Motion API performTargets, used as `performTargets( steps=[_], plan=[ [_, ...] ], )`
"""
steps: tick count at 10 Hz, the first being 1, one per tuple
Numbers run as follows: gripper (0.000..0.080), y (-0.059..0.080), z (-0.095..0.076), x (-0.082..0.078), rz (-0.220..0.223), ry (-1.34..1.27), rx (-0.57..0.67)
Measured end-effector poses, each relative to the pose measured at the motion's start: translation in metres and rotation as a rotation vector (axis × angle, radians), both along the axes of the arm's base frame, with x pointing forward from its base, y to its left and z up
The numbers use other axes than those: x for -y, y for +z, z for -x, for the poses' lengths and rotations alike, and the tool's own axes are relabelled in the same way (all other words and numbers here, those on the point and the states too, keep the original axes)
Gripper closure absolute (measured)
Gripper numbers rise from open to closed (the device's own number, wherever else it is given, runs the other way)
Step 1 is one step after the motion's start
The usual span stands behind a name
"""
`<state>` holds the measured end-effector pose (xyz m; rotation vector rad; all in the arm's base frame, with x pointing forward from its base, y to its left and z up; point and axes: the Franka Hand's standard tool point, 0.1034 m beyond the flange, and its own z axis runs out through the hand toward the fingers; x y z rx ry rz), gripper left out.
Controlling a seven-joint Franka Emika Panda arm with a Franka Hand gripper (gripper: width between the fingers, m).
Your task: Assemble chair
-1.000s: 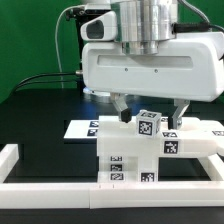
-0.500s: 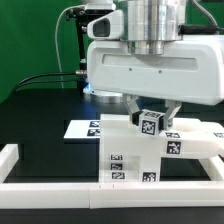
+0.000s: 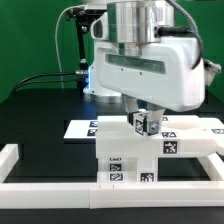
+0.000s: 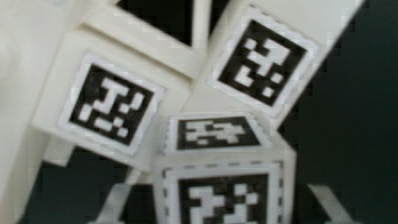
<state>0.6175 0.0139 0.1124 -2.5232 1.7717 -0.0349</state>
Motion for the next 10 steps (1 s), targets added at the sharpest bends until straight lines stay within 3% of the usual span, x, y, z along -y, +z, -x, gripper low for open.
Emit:
performTargets(
  steps=[4,10],
  plan=[
    [0.0515,-0.0001,0.0015,0.0016,-0.034,-0.310,-0.010],
    [0.0515,-0.0001,0.0025,-0.0029,-0.036,-0.372,-0.009]
  ],
)
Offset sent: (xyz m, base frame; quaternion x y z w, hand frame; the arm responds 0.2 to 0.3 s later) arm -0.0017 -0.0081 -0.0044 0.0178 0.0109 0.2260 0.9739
